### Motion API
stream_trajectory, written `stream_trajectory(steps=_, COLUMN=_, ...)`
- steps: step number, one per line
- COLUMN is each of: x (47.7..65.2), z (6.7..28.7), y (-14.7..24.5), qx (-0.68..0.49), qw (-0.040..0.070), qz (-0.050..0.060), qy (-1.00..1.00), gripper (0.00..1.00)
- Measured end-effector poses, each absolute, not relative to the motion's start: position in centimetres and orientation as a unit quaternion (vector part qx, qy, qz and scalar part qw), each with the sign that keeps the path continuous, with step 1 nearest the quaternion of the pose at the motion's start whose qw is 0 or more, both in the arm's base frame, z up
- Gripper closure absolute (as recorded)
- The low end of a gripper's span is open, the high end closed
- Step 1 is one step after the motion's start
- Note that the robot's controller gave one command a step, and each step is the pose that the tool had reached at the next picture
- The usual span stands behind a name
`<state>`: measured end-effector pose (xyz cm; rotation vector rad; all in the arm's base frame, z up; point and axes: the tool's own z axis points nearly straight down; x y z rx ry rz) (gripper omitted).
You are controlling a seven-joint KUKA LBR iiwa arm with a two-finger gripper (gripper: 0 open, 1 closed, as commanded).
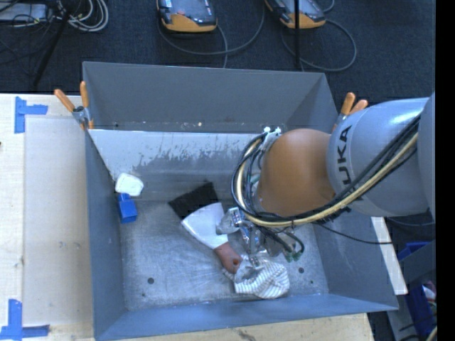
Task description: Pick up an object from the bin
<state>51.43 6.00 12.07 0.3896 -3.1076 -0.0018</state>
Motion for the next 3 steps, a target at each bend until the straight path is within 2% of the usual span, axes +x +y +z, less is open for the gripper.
stream_trajectory(steps=1, x=51.6, z=12.5, y=6.0, qx=0.124, qw=0.001, qz=0.0, qy=-0.992, gripper=0.0)
stream_trajectory(steps=2, x=53.2, z=7.9, y=3.9, qx=0.13, qw=0.008, qz=-0.002, qy=-0.991, gripper=1.0)
stream_trajectory(steps=3, x=53.2, z=7.9, y=3.9, qx=0.13, qw=0.008, qz=-0.002, qy=-0.991, gripper=1.0)
